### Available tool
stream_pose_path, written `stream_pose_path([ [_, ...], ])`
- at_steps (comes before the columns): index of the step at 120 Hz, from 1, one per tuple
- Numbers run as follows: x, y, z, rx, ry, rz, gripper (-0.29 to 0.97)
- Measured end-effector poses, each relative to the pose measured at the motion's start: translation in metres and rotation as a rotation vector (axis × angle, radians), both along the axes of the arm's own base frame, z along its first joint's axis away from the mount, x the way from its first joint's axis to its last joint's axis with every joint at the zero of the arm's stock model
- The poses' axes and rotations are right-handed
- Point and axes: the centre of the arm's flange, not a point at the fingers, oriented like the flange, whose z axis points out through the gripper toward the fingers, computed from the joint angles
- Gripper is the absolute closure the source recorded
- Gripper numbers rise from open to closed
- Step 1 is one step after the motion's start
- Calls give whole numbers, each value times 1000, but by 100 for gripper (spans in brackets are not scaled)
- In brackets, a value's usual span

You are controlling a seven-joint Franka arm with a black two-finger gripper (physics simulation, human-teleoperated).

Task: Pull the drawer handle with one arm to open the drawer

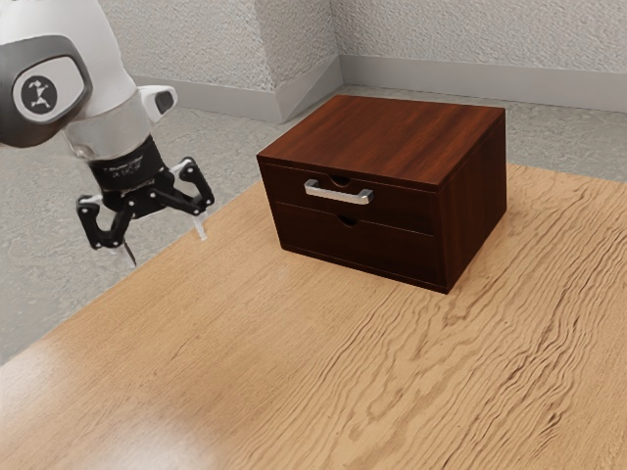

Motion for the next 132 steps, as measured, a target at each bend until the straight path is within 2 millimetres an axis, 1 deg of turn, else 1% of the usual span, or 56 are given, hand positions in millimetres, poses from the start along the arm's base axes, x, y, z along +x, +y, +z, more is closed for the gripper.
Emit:
stream_pose_path([
  [8, 2, 0, -2, -2, -3, 72, 0],
  [14, 3, -2, 0, 0, -12, 115, 0],
  [17, 6, -3, -4, 0, -7, 135, 0],
  [22, 14, -4, -7, -1, -9, 165, 0],
  [28, 25, -12, -5, -4, -20, 186, 0],
  [37, 46, -25, -15, -14, -15, 209, 0],
  [47, 65, -31, -25, -24, -34, 247, 0],
  [58, 83, -31, -30, -34, -67, 293, 0],
  [69, 106, -30, -31, -46, -101, 333, 0],
  [81, 128, -21, -35, -58, -129, 382, 0],
  [87, 138, -17, -41, -63, -134, 404, 0],
  [92, 143, -18, -43, -68, -140, 414, 0],
  [101, 147, -31, -44, -75, -148, 413, 0],
  [106, 150, -34, -45, -77, -150, 416, 0],
  [125, 163, -24, -61, -85, -161, 458, 0],
  [132, 174, -22, -62, -91, -177, 465, 0],
])
